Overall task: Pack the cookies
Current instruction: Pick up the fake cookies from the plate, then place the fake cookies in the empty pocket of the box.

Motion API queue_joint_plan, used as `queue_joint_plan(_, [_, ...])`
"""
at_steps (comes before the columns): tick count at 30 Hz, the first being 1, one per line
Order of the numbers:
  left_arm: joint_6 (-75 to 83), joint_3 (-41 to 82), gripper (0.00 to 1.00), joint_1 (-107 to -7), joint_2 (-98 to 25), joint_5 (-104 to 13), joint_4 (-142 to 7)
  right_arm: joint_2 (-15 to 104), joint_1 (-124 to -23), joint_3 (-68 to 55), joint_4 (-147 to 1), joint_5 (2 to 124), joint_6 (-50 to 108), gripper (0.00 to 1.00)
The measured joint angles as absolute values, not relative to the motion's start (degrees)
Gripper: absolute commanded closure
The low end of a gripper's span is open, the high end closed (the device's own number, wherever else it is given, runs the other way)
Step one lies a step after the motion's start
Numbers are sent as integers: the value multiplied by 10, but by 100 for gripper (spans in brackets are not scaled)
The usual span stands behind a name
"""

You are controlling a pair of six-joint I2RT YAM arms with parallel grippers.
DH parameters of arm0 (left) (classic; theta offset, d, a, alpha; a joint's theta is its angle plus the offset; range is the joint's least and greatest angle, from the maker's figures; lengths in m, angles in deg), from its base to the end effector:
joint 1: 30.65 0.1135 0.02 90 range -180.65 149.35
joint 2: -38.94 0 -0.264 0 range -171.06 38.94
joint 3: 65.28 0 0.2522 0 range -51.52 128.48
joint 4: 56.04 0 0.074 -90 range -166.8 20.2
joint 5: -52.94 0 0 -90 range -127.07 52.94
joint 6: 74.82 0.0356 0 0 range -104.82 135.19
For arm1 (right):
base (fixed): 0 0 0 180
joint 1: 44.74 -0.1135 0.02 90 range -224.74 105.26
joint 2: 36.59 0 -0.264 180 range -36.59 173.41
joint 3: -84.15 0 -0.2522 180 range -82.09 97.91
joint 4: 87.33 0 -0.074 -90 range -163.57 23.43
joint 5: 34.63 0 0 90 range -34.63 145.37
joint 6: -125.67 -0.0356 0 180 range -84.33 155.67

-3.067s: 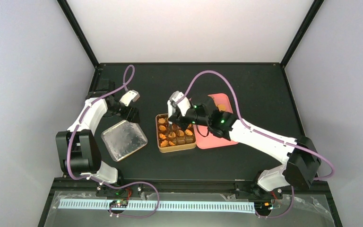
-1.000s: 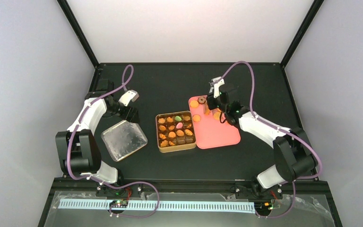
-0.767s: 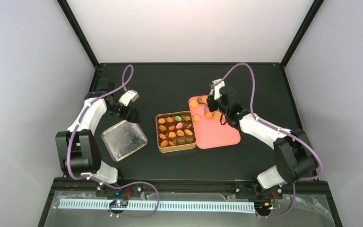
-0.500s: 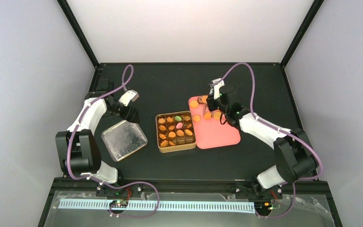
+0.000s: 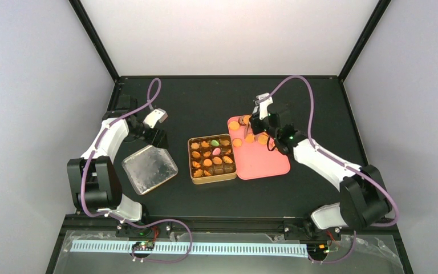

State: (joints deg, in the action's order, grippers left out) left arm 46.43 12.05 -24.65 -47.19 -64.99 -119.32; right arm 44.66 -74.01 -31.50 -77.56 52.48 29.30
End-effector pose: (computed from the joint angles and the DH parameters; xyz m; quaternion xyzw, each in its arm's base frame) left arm 0.2840 0.0131 0.2380 0.2462 0.9272 -0.1776 0.2194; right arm 0.2792 0.1544 0.2519 -0.1559 0.8366 0.1402 0.5062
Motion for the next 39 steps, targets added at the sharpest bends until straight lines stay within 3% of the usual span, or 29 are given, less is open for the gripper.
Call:
queue_joint_plan(14, [464, 124, 18, -246, -472, -654, -1194, 315, -870, -315, -728, 519, 294, 96])
queue_joint_plan(23, [464, 127, 18, -246, -472, -654, -1194, 383, -985, -290, -711, 515, 299, 93])
queue_joint_plan(30, [464, 127, 18, -246, -472, -654, -1195, 411, -1011, -277, -711, 507, 311, 79])
queue_joint_plan(39, [464, 127, 18, -246, -472, -654, -1194, 411, -1014, -277, -706, 503, 314, 70])
